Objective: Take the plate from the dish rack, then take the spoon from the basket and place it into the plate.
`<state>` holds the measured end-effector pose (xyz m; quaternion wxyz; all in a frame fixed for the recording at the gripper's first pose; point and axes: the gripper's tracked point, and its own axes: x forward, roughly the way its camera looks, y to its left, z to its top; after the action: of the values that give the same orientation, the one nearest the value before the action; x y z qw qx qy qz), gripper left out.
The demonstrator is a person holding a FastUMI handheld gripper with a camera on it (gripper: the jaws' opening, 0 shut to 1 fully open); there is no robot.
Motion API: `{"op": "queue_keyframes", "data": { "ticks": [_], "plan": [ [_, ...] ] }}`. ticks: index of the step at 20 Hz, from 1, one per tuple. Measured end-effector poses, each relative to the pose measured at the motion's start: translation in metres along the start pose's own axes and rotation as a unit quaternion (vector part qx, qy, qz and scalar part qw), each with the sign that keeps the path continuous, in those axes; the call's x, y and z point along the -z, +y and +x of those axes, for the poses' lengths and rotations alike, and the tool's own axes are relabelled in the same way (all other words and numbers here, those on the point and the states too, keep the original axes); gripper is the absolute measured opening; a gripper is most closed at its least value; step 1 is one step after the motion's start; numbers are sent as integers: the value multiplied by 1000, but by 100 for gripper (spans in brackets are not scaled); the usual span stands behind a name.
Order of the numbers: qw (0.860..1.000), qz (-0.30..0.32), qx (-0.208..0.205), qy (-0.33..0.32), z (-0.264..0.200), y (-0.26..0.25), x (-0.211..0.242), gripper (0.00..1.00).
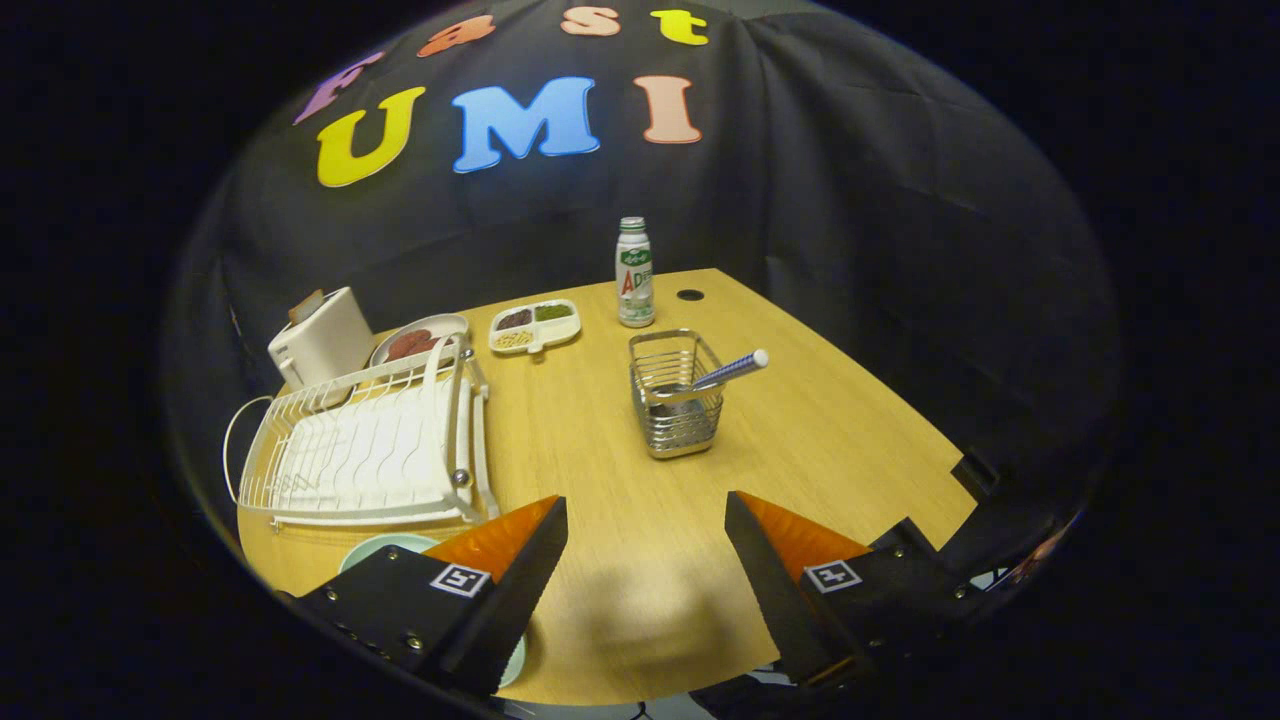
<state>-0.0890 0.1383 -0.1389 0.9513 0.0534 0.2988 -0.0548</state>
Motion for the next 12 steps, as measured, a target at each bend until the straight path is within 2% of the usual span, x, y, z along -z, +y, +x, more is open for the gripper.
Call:
{"op": "queue_keyframes", "data": {
  "ticks": [3, 7, 10, 12],
  "plan": [
    [999, 32, 24, -16, 23, -20, -25, 99],
    [997, 45, 52, -42, 58, -43, -53, 99],
    [997, 48, 53, -42, 81, -48, -58, 92],
    [996, 54, 50, -42, 96, -51, -59, 92]
  ]
}}
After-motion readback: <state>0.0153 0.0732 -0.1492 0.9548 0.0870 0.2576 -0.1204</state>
